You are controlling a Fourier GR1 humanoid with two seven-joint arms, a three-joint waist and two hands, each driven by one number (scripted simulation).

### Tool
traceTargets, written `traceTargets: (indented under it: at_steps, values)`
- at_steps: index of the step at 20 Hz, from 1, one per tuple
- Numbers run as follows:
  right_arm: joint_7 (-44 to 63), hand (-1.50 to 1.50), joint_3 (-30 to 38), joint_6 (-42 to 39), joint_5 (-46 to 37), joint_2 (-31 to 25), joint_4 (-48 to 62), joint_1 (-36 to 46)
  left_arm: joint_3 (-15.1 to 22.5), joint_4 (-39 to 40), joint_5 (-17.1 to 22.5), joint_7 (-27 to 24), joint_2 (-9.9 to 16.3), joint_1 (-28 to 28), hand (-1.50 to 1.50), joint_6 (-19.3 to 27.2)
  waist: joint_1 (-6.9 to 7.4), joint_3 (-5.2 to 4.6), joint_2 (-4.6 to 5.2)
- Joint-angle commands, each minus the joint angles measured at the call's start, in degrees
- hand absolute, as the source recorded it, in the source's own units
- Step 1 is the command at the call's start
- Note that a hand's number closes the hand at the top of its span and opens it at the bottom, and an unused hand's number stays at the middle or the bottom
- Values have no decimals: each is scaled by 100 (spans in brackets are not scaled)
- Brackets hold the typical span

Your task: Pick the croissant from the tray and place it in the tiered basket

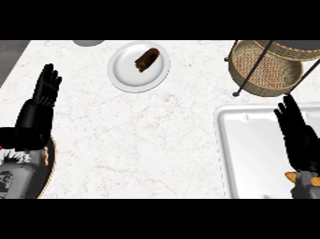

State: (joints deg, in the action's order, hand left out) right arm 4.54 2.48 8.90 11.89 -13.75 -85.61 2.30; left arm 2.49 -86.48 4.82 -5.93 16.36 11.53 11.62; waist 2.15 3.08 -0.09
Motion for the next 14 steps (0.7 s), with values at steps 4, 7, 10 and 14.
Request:
traceTargets:
  at_steps: [4, 7, 10, 14]
  values:
    - [-471, 150, 1253, 1277, 163, 178, -521, -406, -168, 134, -492, 343, 667, -492, 0, 72, -377, -304, -48]
    - [-1274, 150, 2384, 2251, 377, 311, -1067, 49, -148, 310, -461, 498, 517, -568, 0, 177, -1225, -251, -525]
    - [21, -150, 2577, 3571, -502, 440, 133, -1514, -137, 275, -553, 702, 651, -675, 0, 165, -748, -332, 36]
    - [282, -150, 2172, 4603, -1196, 1138, -1164, -2226, 29, 270, -657, 649, 667, -692, 0, 17, -412, -341, -5]
